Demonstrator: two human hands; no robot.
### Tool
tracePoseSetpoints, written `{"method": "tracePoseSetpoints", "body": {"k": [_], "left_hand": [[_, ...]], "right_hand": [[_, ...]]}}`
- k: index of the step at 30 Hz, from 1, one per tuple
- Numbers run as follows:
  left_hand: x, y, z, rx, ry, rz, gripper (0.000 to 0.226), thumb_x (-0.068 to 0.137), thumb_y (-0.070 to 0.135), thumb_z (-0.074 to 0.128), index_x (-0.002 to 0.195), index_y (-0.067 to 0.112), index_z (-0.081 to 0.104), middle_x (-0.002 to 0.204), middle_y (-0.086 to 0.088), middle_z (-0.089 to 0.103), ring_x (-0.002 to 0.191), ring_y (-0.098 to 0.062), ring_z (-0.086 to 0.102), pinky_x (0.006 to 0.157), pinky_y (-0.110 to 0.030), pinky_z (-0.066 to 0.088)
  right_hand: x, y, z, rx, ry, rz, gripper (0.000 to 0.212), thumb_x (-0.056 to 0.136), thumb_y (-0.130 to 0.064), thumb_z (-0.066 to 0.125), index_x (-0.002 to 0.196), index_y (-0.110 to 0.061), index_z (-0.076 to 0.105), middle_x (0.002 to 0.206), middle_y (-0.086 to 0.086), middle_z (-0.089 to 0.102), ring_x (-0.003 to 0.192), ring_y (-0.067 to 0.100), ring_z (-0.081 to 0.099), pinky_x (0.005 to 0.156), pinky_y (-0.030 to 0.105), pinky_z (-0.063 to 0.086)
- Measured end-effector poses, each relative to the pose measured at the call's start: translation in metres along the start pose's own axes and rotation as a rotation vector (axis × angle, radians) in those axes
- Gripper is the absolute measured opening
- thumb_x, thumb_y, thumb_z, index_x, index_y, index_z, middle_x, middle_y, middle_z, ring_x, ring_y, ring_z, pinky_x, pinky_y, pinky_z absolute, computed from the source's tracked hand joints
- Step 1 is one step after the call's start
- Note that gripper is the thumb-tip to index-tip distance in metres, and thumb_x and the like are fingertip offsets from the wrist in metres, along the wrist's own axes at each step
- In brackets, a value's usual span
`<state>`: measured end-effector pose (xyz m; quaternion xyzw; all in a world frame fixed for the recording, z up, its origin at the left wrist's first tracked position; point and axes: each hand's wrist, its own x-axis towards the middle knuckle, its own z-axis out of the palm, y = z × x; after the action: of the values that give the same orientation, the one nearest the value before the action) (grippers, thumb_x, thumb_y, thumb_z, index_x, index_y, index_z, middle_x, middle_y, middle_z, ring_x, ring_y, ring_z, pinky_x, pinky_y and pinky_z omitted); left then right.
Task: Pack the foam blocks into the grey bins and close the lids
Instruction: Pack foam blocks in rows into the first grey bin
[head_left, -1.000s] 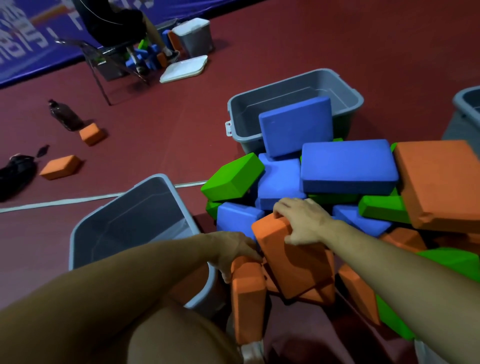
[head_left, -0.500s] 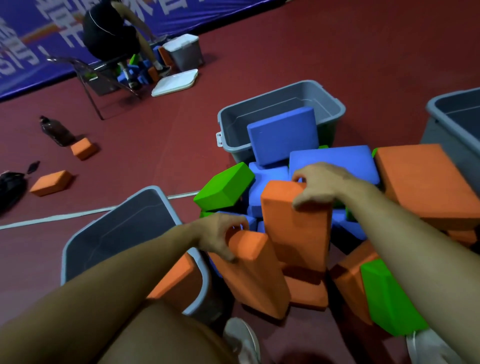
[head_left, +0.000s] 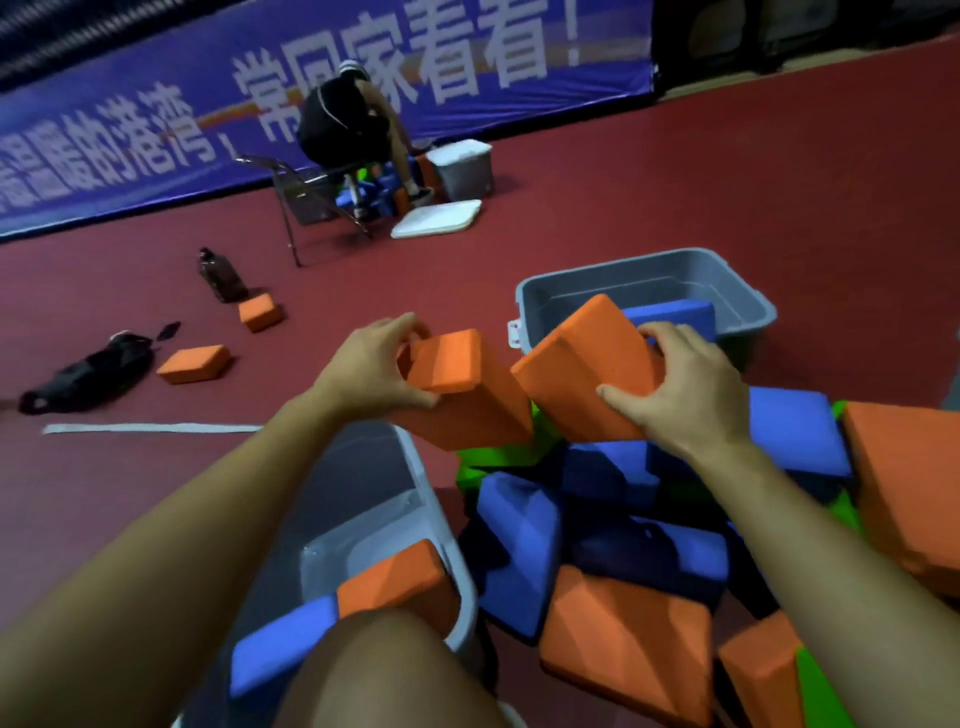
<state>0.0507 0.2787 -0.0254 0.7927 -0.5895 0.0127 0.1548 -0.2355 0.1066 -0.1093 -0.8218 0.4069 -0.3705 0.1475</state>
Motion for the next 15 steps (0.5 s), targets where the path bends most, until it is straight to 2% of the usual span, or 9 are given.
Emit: {"method": "tracePoseSetpoints", "body": {"k": [3, 5, 11, 13, 15], "left_hand": [[-0.024, -0.04, -0.016, 0.094, 0.138, -0.111, 0.08, 0.045, 0.063, 0.072, 0.113, 0.025, 0.054, 0.102, -0.003, 0.058, 0.091, -0.024, 0.054, 0.077, -0.039, 0.049], [-0.045, -0.07, -0.023, 0.14, 0.176, -0.206, 0.074, 0.049, 0.055, 0.081, 0.112, 0.027, 0.053, 0.1, -0.002, 0.058, 0.092, -0.026, 0.053, 0.077, -0.042, 0.05], [-0.119, -0.155, -0.016, 0.157, 0.1, -0.418, 0.074, 0.054, 0.047, 0.088, 0.117, 0.021, 0.058, 0.103, -0.006, 0.061, 0.091, -0.028, 0.057, 0.076, -0.039, 0.049], [-0.141, -0.173, -0.008, 0.136, 0.089, -0.472, 0.077, 0.05, 0.052, 0.085, 0.116, 0.02, 0.06, 0.102, -0.006, 0.063, 0.091, -0.03, 0.059, 0.076, -0.039, 0.049], [-0.165, -0.193, 0.004, 0.122, 0.075, -0.523, 0.085, 0.041, 0.063, 0.07, 0.115, 0.02, 0.061, 0.099, -0.006, 0.065, 0.09, -0.031, 0.06, 0.074, -0.038, 0.047]], "right_hand": [[-0.01, -0.035, 0.036, 0.073, 0.029, -0.068, 0.076, 0.062, -0.062, 0.072, 0.125, -0.026, 0.053, 0.115, 0.001, 0.059, 0.102, 0.033, 0.055, 0.079, 0.043, 0.051], [-0.017, -0.061, 0.06, 0.114, 0.008, -0.13, 0.076, 0.064, -0.062, 0.071, 0.127, -0.024, 0.052, 0.117, 0.001, 0.06, 0.102, 0.033, 0.055, 0.08, 0.042, 0.05], [-0.041, -0.128, 0.132, 0.164, -0.102, -0.32, 0.074, 0.064, -0.063, 0.064, 0.127, -0.025, 0.056, 0.112, -0.002, 0.06, 0.094, 0.028, 0.053, 0.078, 0.04, 0.05], [-0.044, -0.144, 0.149, 0.153, -0.139, -0.387, 0.074, 0.064, -0.062, 0.063, 0.128, -0.025, 0.056, 0.112, -0.003, 0.06, 0.093, 0.026, 0.053, 0.077, 0.04, 0.05], [-0.047, -0.161, 0.172, 0.122, -0.205, -0.462, 0.076, 0.064, -0.062, 0.06, 0.13, -0.025, 0.055, 0.114, -0.004, 0.06, 0.093, 0.026, 0.052, 0.077, 0.04, 0.051]]}}
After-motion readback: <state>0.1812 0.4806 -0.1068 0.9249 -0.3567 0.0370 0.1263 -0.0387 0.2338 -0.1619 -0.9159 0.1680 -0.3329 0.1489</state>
